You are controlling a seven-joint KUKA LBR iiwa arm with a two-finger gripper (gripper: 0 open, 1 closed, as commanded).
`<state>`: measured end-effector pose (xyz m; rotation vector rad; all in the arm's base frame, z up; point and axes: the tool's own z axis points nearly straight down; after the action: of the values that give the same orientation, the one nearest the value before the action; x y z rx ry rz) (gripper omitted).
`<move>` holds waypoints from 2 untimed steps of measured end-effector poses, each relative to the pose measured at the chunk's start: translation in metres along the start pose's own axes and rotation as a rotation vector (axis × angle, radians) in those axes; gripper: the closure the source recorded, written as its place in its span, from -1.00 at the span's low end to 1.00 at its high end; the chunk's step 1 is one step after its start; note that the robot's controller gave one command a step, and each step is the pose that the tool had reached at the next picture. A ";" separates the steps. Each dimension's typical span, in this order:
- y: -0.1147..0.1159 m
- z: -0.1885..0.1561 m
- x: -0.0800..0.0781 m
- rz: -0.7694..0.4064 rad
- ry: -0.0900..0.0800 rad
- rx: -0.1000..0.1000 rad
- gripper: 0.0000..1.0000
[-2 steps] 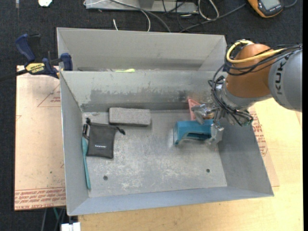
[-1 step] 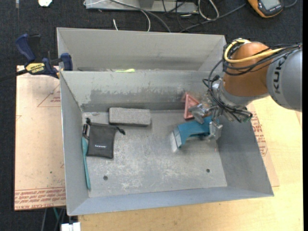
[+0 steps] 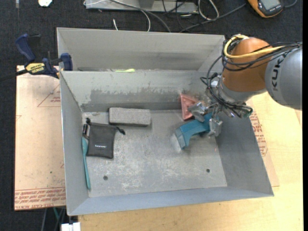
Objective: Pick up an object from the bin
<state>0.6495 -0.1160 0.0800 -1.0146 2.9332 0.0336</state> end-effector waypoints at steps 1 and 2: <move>0.034 -0.051 0.026 0.027 -0.001 0.004 1.00; 0.001 -0.046 0.037 -0.100 -0.010 0.008 -1.00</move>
Offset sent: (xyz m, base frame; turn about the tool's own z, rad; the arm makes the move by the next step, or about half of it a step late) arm -0.0316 -0.0240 0.0452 -0.1046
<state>0.6181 -0.1398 0.1240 -1.1546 2.8671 0.0244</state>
